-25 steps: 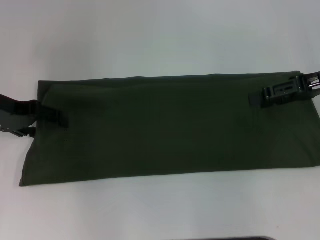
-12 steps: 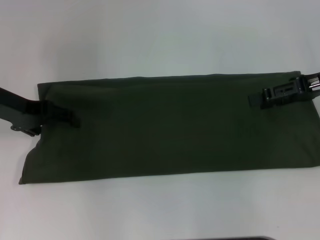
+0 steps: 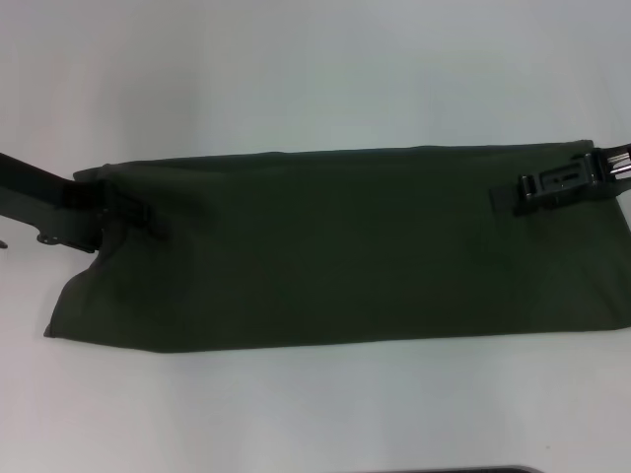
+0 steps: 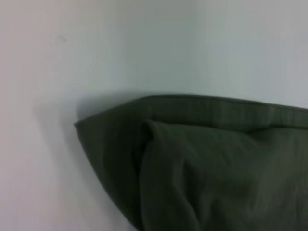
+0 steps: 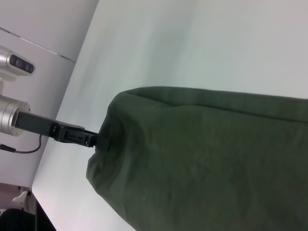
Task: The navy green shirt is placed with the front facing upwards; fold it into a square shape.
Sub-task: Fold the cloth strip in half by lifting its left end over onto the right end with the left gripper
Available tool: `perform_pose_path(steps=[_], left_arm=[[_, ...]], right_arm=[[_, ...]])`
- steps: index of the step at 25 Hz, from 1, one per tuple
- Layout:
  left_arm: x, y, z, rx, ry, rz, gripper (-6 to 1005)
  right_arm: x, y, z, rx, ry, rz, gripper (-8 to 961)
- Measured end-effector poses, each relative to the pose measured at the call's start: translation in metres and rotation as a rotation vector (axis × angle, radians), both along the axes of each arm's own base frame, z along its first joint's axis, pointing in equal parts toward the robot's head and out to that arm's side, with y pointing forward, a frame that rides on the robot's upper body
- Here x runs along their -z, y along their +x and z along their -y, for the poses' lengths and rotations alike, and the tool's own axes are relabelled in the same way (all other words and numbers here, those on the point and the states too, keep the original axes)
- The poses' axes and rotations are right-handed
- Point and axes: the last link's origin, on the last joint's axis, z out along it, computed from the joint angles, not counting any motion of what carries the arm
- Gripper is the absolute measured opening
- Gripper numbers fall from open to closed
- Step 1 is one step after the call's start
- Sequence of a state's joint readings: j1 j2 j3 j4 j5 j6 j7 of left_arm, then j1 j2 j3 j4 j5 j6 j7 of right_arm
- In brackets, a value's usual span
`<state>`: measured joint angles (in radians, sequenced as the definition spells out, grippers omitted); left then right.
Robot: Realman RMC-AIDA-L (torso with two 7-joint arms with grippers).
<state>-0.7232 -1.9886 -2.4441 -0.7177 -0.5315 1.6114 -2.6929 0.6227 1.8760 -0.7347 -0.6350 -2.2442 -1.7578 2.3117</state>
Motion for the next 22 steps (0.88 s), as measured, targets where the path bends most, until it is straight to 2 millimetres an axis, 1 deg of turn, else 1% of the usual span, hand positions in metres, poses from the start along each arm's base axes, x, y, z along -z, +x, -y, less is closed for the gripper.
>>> perform_pose_path(steps=[10, 16, 21, 22], left_arm=[[0.0034, 0.0017, 0.0030, 0.019, -0.030, -0.005, 499], [-0.0025, 0.0000, 0.0019, 0.016, -0.013, 0.001, 296], [-0.0051, -0.0001, 0.0017, 0.021, -0.015, 0.000, 83], [-0.0054, 0.0001, 0.0015, 0.022, -0.015, 0.000, 83]], right_arm=[[0.0001, -0.0002, 0.0002, -0.001, -0.002, 0.000, 807], [0.0007, -0.0002, 0.0005, 0.002, -0.003, -0.002, 806], [0.0004, -0.0002, 0.0007, 0.005, -0.005, -0.003, 806], [0.0003, -0.0003, 0.0006, 0.005, -0.005, -0.002, 806]])
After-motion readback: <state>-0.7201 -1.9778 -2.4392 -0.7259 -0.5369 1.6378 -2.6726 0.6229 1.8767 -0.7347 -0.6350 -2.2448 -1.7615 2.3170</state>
